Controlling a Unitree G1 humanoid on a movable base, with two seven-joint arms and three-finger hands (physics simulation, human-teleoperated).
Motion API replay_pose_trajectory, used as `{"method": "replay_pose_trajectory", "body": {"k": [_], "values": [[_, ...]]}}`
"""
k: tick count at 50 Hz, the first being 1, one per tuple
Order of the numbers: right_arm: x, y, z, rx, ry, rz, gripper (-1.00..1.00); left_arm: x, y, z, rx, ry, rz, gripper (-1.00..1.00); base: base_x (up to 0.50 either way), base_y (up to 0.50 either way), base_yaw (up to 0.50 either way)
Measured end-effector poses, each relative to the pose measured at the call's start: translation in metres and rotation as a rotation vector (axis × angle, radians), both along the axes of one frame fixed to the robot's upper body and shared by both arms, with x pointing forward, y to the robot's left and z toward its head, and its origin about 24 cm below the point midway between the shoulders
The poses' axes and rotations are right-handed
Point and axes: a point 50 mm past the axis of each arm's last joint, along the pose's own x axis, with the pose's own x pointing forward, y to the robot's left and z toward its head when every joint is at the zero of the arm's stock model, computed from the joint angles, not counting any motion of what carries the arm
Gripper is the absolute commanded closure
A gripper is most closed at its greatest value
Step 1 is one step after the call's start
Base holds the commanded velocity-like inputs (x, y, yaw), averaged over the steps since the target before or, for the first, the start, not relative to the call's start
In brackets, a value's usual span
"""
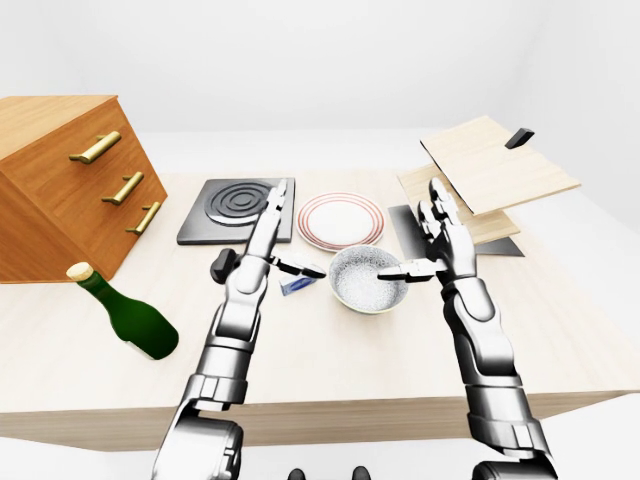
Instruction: Pick up the cream cheese and put it in the bowl.
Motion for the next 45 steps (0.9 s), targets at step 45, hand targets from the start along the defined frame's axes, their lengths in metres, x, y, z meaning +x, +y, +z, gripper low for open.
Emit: {"method": "replay_pose_trajectory", "body": {"k": [45], "values": [[-0.011, -0.017, 0.011, 0.047, -0.056, -0.024, -1.00, 0.027, -0.030, -0.055, 0.817, 0.118, 0.080, -1.00, 0.00, 0.00, 0.00]]}}
